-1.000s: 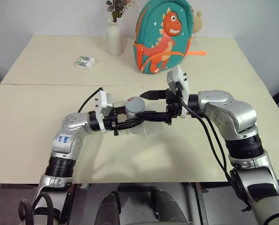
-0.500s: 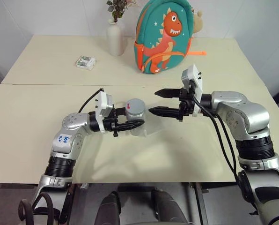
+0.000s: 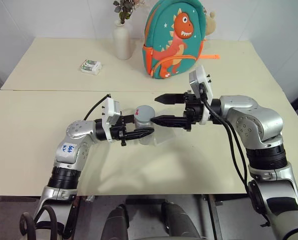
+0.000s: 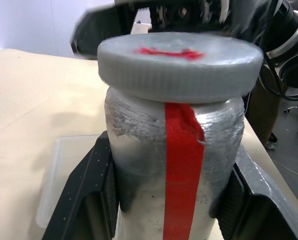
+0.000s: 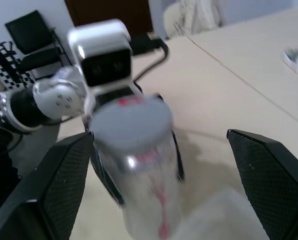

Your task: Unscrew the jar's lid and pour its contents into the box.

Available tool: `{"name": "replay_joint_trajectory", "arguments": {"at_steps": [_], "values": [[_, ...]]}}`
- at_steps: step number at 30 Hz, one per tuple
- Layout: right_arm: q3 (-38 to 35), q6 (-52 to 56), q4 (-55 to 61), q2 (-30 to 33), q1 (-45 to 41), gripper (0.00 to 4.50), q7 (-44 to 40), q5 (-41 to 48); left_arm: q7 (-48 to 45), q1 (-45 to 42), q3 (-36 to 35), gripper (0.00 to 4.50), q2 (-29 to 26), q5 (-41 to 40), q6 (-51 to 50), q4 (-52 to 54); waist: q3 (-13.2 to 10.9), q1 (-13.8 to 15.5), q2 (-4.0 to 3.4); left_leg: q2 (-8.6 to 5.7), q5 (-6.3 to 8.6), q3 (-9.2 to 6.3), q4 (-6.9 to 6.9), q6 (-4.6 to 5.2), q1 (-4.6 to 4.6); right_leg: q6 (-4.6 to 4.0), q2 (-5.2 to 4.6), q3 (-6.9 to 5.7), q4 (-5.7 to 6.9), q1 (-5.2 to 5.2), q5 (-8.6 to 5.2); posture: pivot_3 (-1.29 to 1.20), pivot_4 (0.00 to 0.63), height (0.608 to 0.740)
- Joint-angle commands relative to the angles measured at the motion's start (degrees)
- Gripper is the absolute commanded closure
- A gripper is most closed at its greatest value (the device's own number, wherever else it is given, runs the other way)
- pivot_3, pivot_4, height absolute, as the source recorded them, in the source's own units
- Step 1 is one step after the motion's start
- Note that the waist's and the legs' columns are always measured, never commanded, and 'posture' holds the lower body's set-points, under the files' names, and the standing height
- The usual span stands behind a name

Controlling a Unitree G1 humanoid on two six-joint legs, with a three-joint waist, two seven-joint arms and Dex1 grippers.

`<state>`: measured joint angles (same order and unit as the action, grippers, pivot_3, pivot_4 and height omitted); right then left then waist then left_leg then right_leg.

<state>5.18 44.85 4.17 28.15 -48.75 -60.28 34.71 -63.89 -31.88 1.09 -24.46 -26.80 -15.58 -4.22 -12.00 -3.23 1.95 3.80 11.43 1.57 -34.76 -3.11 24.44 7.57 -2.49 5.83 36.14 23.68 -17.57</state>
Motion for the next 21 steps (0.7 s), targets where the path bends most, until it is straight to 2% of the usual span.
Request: {"name": "replay_joint_trajectory", "arguments": {"at_steps": [1,21], "values": [[0.5,-0.3,2.0,-1.3,-1.5,0.02,0.4,0.6,-0.3,-0.8,-0.2,2.5,0.2,-0.8,0.7,1.9,0.0,0.0,0.0,0.0,0.0,0.0,0.0,0.0,0.0,0.0,0.0,0.0,0.0,0.0,0.0,0.0,0.15,0.74],[3.9,-0.9,2.0,-4.0,-2.2,0.02,0.9,-1.1,0.2,-0.3,-0.3,2.5,0.3,-0.9,0.5,2.9,0.0,0.0,0.0,0.0,0.0,0.0,-0.05,0.0,0.0,0.0,0.01,0.0,0.06,0.01,0.0,0.0,0.15,0.74]]}}
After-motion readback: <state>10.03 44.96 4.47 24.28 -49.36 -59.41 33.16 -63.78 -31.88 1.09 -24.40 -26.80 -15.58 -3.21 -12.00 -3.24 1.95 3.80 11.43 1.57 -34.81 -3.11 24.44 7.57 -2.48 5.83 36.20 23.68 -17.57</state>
